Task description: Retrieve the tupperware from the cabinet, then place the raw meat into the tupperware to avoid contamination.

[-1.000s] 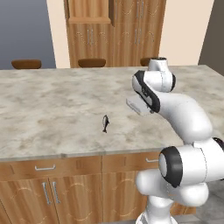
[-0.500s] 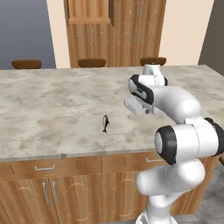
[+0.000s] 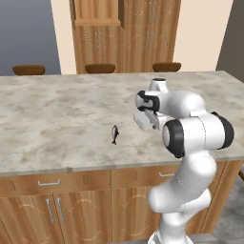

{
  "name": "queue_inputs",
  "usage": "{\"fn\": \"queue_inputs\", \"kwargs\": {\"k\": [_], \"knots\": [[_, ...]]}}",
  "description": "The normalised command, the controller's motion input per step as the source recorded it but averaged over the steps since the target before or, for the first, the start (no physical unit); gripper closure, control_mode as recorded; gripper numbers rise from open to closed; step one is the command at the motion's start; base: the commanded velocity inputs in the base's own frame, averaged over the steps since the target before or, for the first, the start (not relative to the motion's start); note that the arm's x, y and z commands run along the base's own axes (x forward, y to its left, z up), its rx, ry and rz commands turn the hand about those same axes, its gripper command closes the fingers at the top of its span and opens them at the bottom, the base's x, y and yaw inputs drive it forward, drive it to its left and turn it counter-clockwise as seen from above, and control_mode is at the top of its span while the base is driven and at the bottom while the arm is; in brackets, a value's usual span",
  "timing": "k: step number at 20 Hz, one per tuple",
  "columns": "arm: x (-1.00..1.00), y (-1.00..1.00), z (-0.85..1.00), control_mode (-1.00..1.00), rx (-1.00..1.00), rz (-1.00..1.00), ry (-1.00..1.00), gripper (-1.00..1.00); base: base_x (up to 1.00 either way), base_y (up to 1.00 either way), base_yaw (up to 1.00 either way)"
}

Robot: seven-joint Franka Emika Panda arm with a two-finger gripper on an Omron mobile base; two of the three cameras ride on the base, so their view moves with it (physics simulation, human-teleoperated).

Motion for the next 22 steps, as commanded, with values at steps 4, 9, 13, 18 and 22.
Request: {"fn": "queue_inputs", "kwargs": {"k": [4, 9, 13, 18, 22], "knots": [[0.13, -0.14, -0.73, -1.0, 0.0, -0.04, -0.06, 1.0, 0.0, 0.0, 0.0], [0.07, -0.25, -0.43, -1.0, 0.0, 0.03, 0.0, 1.0, 0.0, 0.0, 0.0], [0.0, 0.01, -0.26, -1.0, 0.02, 0.02, 0.03, 1.0, 0.0, 0.0, 0.0], [0.0, 0.14, -0.14, -1.0, 0.0, 0.0, 0.0, 1.0, 0.0, 0.0, 0.0], [0.02, 0.01, -0.17, -1.0, 0.02, 0.0, 0.0, 1.0, 0.0, 0.0, 0.0]]}}
